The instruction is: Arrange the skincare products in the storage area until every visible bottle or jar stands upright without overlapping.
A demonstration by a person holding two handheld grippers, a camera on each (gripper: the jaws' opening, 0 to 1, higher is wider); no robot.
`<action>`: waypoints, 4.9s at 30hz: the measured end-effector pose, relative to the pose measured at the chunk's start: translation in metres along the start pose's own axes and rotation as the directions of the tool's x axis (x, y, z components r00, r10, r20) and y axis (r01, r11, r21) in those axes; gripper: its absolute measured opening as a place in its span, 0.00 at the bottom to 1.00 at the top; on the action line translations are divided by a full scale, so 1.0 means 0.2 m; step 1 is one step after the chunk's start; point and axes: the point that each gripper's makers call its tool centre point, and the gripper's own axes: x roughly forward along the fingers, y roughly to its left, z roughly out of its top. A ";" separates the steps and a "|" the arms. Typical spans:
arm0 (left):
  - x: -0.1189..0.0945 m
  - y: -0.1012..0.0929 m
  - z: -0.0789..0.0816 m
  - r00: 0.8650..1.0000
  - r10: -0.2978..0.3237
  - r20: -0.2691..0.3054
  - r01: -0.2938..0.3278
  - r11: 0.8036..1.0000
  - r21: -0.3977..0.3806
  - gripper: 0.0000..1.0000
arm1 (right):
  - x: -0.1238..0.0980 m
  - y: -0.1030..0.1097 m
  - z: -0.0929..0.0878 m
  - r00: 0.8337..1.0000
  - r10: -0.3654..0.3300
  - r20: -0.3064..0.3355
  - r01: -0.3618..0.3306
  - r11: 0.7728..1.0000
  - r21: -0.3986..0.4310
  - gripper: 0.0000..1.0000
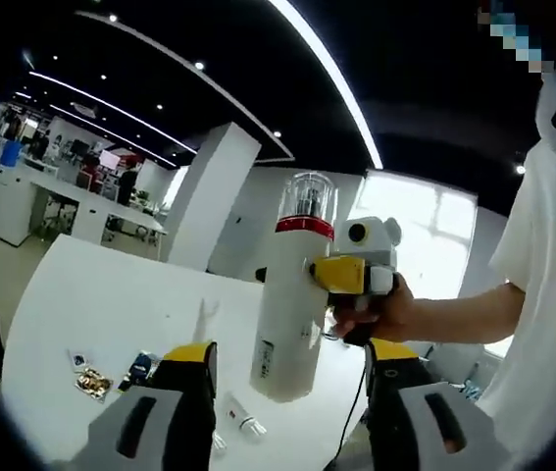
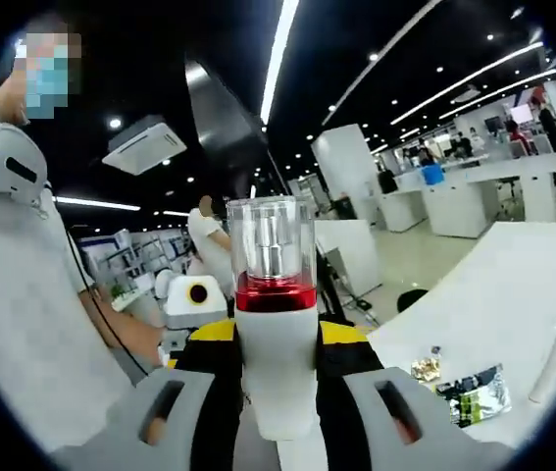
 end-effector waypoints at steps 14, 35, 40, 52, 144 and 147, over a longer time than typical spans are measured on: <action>-0.02 -0.15 -0.09 0.985 -0.144 -0.092 0.139 0.989 -0.055 0.40 | 0.12 0.28 -0.10 0.957 0.274 -0.099 -0.276 0.961 0.000 0.26; -0.05 -0.12 -0.23 0.980 -0.105 -0.167 0.118 0.991 0.069 0.32 | 0.14 0.26 -0.31 0.948 0.297 -0.117 -0.288 0.954 0.087 0.28; -0.08 -0.13 -0.23 0.984 -0.098 -0.150 0.106 0.993 0.048 0.32 | 0.15 0.28 -0.30 0.953 0.291 -0.082 -0.277 0.950 0.141 0.29; -0.10 -0.10 -0.26 0.982 -0.085 -0.168 0.093 0.995 0.038 0.31 | 0.17 0.26 -0.35 0.953 0.237 -0.187 -0.219 0.969 0.114 0.29; -0.26 0.21 -0.37 0.938 0.308 -0.161 -0.272 0.939 0.213 0.49 | 0.16 -0.05 -0.20 0.927 -0.355 -0.125 0.340 0.932 -0.129 0.30; -0.30 0.23 -0.38 0.930 0.327 -0.166 -0.292 0.934 0.205 0.49 | 0.16 -0.08 -0.19 0.923 -0.364 -0.125 0.347 0.928 -0.138 0.30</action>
